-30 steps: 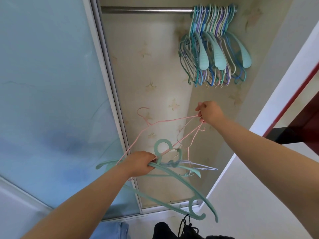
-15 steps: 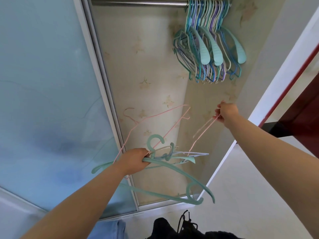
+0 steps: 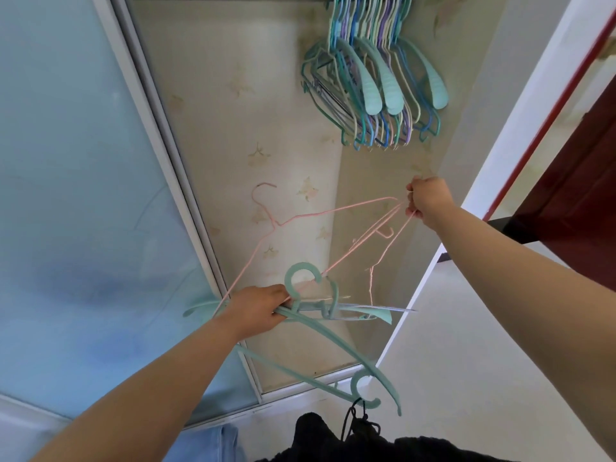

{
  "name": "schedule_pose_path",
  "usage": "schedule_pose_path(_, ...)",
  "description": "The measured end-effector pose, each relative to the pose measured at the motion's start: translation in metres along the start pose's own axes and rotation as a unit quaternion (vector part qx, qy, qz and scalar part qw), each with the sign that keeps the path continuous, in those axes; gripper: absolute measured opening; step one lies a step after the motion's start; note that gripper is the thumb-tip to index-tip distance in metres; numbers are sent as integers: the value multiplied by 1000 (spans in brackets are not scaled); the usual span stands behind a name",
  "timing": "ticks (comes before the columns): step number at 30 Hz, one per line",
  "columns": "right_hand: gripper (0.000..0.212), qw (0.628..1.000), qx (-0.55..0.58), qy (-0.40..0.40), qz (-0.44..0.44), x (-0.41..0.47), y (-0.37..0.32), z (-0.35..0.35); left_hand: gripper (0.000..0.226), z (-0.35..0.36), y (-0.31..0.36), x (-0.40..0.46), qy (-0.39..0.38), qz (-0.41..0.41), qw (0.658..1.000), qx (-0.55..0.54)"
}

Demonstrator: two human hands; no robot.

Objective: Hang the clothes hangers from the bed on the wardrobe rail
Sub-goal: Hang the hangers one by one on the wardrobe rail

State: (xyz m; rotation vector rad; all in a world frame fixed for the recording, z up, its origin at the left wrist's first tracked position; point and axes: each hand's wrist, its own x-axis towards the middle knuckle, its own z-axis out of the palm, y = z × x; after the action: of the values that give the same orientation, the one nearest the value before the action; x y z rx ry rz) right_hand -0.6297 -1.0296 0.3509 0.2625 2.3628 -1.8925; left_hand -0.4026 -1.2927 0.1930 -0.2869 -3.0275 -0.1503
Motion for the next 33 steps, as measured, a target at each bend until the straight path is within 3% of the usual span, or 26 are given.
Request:
schedule_pose_path(4,28,998,-5,45,42,13,-10,-27,28,1,1,-6,119,65,990,26)
schedule_pose_path(7,32,994,28,50,96,20,-12,-44,31,2,3,-13,159,93,982,46)
schedule_pose_path(12,36,996,-34,-65,51,5,-24,-24,23,20,6,-20,190,155,969,13)
schedule_pose_path(15,36,993,-55,-96,40,0,-27,-10,26,24,10,-21,203,172,963,37)
schedule_pose_path(20,33,990,85,-51,100,12,-38,-21,22,35,-3,-33,226,158,959,54)
schedule_pose_path(23,24,986,135,-67,70,3,-28,-14,21,27,-2,-33,263,150,951,61)
schedule_pose_path(27,3,994,56,-87,-21,-19,8,7,17,35,-3,-30,255,180,948,59)
schedule_pose_path(30,42,993,25,-110,-35,-21,38,18,25,36,-6,-34,245,182,951,46)
schedule_pose_path(31,47,994,31,-104,-32,-23,47,21,26,34,-6,-35,244,182,951,46)
schedule_pose_path(33,35,996,58,-70,-13,-25,60,23,27,31,-6,-38,245,193,948,59)
